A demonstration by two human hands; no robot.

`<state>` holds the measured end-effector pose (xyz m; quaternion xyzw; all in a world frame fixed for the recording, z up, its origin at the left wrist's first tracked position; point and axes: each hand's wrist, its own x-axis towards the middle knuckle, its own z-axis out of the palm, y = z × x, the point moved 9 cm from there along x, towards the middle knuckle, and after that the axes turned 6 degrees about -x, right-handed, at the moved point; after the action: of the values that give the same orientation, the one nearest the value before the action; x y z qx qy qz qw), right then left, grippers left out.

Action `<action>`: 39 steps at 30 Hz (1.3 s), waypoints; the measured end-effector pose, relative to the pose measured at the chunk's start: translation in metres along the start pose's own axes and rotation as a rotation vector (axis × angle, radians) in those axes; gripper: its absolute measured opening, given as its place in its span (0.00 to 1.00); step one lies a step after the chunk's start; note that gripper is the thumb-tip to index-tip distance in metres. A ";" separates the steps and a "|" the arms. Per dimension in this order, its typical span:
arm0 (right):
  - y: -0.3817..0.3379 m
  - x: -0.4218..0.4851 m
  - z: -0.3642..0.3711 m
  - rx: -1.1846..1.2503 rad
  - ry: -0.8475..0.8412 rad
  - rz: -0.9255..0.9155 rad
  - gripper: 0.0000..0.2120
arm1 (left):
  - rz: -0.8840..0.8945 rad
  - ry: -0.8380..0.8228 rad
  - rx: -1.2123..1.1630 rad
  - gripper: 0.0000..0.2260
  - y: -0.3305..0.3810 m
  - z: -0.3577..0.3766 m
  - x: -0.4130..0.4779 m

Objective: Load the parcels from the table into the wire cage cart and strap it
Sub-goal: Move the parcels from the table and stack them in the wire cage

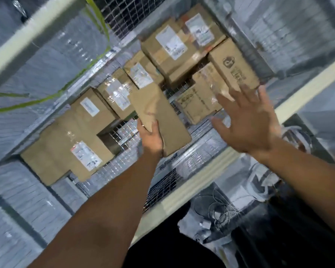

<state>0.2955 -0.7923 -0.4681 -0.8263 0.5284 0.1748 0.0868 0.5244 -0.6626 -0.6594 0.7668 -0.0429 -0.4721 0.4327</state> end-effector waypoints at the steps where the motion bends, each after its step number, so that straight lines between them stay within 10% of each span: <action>1: 0.003 0.002 0.009 0.006 -0.045 0.016 0.33 | -0.011 0.001 -0.012 0.30 -0.013 0.011 0.010; 10: 0.005 0.015 0.023 -0.001 -0.159 0.043 0.40 | 0.051 -0.021 0.044 0.26 -0.087 0.069 0.075; 29: 0.005 0.015 0.030 -0.035 -0.313 0.057 0.40 | -0.615 0.028 0.345 0.31 -0.101 0.087 0.121; 39: 0.008 0.017 0.023 -0.080 -0.172 0.093 0.39 | -0.443 -0.055 0.367 0.18 -0.060 0.069 0.084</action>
<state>0.2897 -0.8021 -0.4958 -0.7856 0.5493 0.2699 0.0905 0.4978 -0.7078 -0.7723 0.8099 0.0292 -0.5600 0.1719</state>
